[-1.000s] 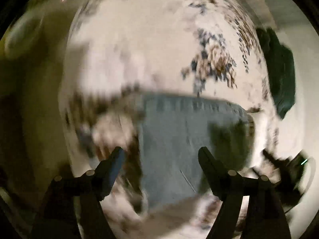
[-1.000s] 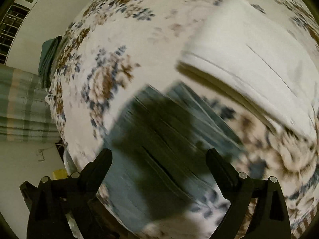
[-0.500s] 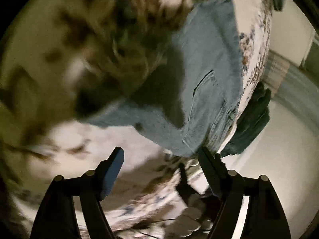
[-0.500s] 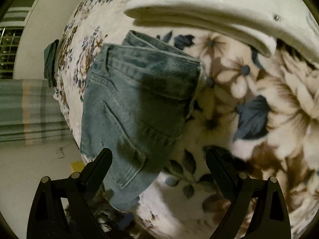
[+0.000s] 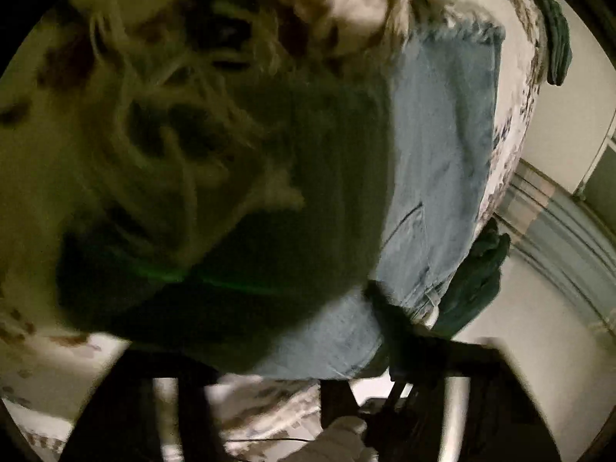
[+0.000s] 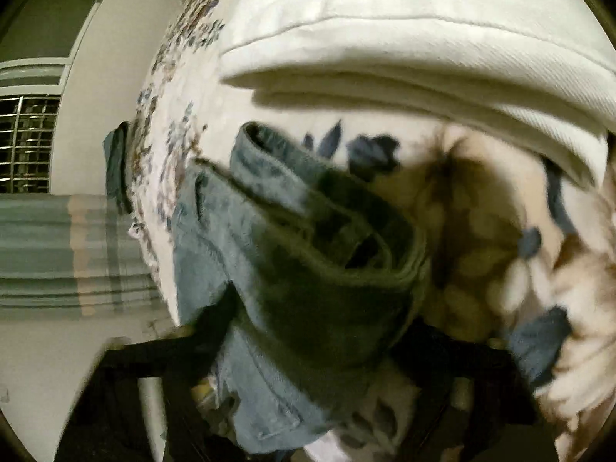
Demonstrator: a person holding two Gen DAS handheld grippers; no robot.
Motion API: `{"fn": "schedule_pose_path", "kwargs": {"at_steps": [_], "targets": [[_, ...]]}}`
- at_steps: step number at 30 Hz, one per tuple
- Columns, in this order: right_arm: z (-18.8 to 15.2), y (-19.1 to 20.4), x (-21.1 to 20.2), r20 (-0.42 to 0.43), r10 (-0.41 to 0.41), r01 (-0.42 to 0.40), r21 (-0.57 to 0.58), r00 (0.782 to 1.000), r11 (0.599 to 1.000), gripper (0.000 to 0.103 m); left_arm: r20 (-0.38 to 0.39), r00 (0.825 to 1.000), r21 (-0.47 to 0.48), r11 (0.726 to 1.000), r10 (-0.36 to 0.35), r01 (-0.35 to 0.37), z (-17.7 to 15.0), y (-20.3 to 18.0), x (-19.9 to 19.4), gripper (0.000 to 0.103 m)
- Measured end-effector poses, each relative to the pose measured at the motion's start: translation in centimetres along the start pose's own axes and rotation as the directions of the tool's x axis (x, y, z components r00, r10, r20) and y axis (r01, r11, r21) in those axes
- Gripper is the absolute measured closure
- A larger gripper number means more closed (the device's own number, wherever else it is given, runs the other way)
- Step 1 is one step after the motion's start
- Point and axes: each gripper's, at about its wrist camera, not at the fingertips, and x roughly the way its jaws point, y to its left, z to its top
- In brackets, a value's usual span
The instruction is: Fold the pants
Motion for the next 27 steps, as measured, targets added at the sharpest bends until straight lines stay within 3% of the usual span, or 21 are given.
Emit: {"fn": "schedule_pose_path", "kwargs": {"at_steps": [1, 4, 11, 14, 17, 21, 24, 27], "targets": [[-0.1, 0.0, 0.0, 0.012, -0.002, 0.002, 0.005, 1.0, 1.0, 0.062, 0.007, 1.0, 0.032, 0.999, 0.007, -0.007, 0.1, -0.5, -0.2, 0.076], [-1.5, 0.0, -1.4, 0.053, 0.01, -0.011, 0.022, 0.999, 1.0, 0.072, 0.014, 1.0, 0.147, 0.989, 0.024, -0.026, 0.1, -2.4, -1.5, 0.083], [-9.4, -1.2, -3.8, 0.059, 0.054, -0.062, 0.138, 0.997, 0.989, 0.075, -0.003, 0.993, 0.397, 0.911, 0.119, -0.108, 2.5, -4.5, -6.0, 0.086], [-12.6, -2.0, -3.0, 0.036, 0.045, -0.05, 0.154, 0.998, 0.987, 0.074, -0.03, 0.992, 0.379, 0.92, 0.123, -0.102, 4.5, -3.5, -5.7, 0.084], [-13.8, -4.0, -1.5, 0.016, 0.06, -0.062, 0.218, 0.998, 0.974, 0.061, -0.06, 0.994, 0.311, 0.948, 0.087, -0.064, 5.7, -2.2, -4.8, 0.077], [-13.9, -5.6, -0.3, 0.068, 0.149, -0.162, 0.275, 0.987, 0.948, 0.046, -0.035, 0.999, 0.257, 0.966, 0.01, -0.001, 6.5, -2.0, -4.1, 0.052], [-13.8, -5.6, 0.0, 0.106, 0.177, -0.2, 0.283, 0.978, 0.938, 0.04, -0.022, 1.0, 0.234, 0.972, 0.012, -0.007, 7.0, -2.2, -3.6, 0.052], [-13.8, -5.2, 0.3, 0.128, 0.173, -0.204, 0.295, 0.977, 0.933, 0.04, 0.001, 0.999, 0.221, 0.974, 0.039, -0.039, 6.9, -3.2, -3.2, 0.054]]}}
